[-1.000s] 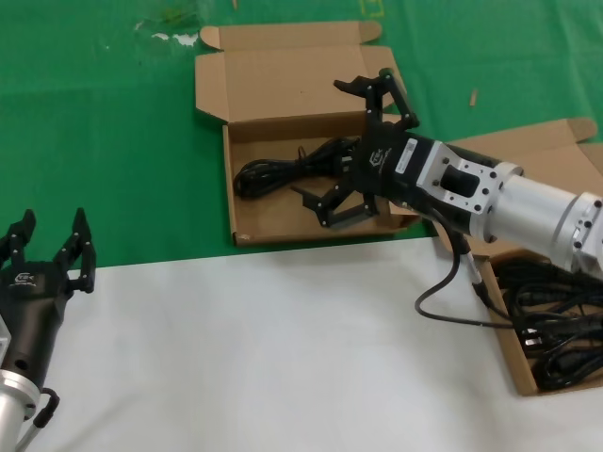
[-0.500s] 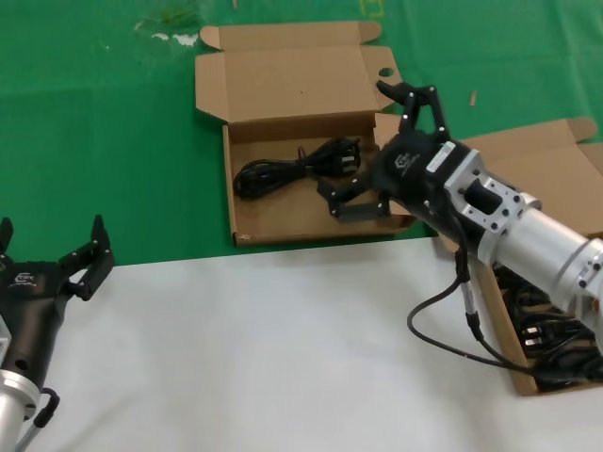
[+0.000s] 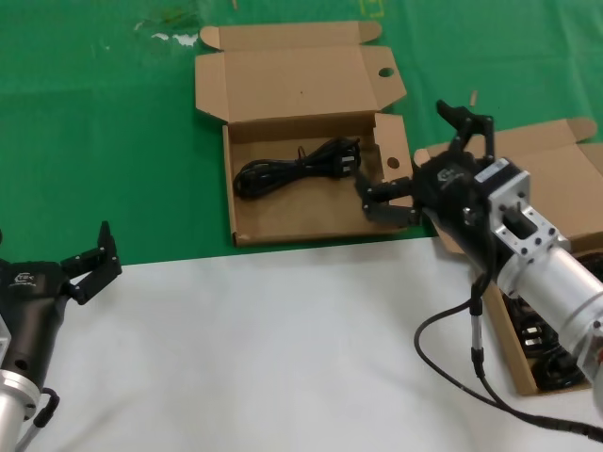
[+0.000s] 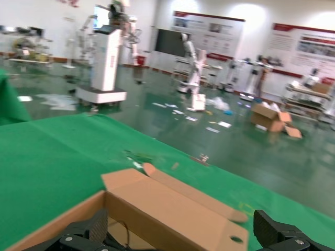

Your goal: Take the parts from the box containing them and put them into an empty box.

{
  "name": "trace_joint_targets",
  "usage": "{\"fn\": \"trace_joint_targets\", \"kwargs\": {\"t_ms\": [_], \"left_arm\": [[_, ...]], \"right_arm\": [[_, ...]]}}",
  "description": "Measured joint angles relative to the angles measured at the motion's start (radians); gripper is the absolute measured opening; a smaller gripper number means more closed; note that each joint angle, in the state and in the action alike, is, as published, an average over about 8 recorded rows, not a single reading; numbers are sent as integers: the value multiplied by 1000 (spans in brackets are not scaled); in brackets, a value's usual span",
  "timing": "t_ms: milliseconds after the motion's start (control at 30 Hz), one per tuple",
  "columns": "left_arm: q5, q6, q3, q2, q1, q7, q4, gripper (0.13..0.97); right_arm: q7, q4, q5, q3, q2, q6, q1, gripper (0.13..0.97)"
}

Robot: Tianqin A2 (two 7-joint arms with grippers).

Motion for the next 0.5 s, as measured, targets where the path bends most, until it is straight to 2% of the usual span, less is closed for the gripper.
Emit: {"fn": "trace_joint_targets", "kwargs": {"t_ms": [333,500], "left_arm": [[0,0,0,0,0,0,0,959],[0,0,0,0,0,0,0,959]], "right_arm": [[14,25,56,56,-32,117,-103,966],[21,37,83,84,-47,175,-154,966]]}}
